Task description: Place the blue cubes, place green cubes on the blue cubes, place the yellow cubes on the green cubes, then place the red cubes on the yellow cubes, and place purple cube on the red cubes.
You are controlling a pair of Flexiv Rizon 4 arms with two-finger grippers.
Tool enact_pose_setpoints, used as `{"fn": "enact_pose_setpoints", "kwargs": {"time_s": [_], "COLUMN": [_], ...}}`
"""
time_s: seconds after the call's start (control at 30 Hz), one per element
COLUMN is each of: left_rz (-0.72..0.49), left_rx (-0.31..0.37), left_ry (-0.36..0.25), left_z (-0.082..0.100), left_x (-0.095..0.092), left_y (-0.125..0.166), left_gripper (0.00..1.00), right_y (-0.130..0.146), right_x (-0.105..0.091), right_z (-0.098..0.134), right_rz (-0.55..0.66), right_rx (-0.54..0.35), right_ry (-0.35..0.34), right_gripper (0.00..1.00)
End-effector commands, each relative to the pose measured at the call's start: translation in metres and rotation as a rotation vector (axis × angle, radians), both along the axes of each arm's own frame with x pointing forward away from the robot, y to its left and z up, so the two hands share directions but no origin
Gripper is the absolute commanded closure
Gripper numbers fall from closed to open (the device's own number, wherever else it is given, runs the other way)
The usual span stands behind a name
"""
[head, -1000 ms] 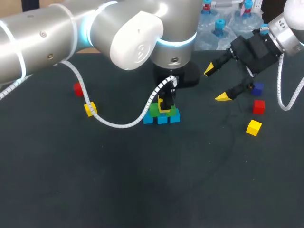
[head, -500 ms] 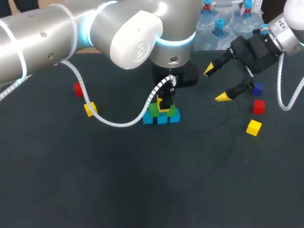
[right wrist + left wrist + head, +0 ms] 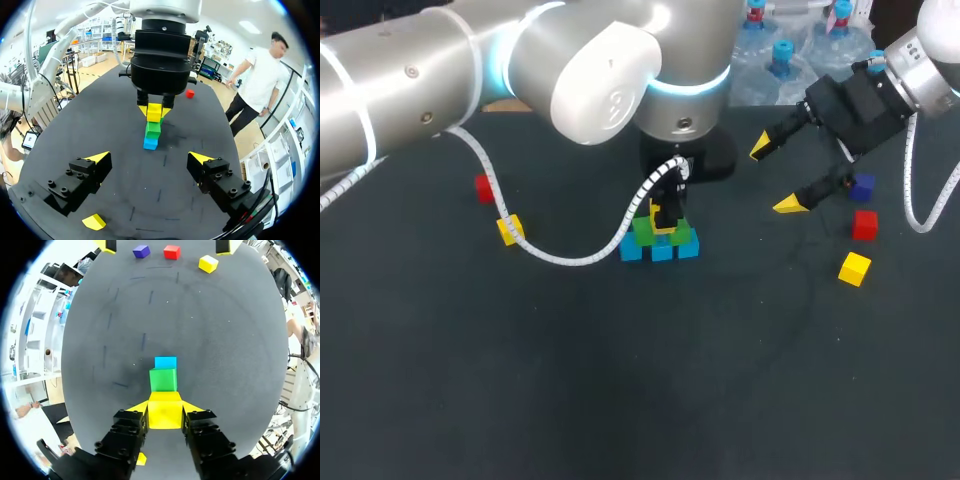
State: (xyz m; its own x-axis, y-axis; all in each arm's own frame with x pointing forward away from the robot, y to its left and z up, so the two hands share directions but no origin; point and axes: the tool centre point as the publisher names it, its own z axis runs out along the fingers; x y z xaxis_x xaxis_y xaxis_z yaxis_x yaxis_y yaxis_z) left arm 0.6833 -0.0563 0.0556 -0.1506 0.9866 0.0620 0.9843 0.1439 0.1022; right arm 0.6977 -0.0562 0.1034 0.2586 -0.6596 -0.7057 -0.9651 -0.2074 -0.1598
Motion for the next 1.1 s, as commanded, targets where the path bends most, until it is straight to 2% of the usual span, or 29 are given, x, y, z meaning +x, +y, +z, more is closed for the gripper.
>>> {"fn": "enact_pose_setpoints", "kwargs": {"time_s": [0.03,0.93,1.1], "left_rz": [-0.005,0.001,0.001], "left_rx": [0.001,-0.015,-0.016], "left_ry": [0.004,0.010,0.018], "left_z": [0.0008,-0.0023,-0.0049], "left_x": [0.0039,0.0072,0.0081], "left_y": [-0.0018,-0.0003,-0.0010], "left_gripper": [1.00,1.00,0.88], "right_y": [0.0001,0.0001,0.0001], "right_x": [-0.0001,-0.0001,-0.0001], "right_z": [-0.0003,-0.0003,-0.0003], "right_rz": [0.000,0.000,0.000], "right_rx": [0.001,0.001,0.001], "right_ry": [-0.001,-0.001,-0.001], "right_gripper": [0.00,0.00,0.00]}}
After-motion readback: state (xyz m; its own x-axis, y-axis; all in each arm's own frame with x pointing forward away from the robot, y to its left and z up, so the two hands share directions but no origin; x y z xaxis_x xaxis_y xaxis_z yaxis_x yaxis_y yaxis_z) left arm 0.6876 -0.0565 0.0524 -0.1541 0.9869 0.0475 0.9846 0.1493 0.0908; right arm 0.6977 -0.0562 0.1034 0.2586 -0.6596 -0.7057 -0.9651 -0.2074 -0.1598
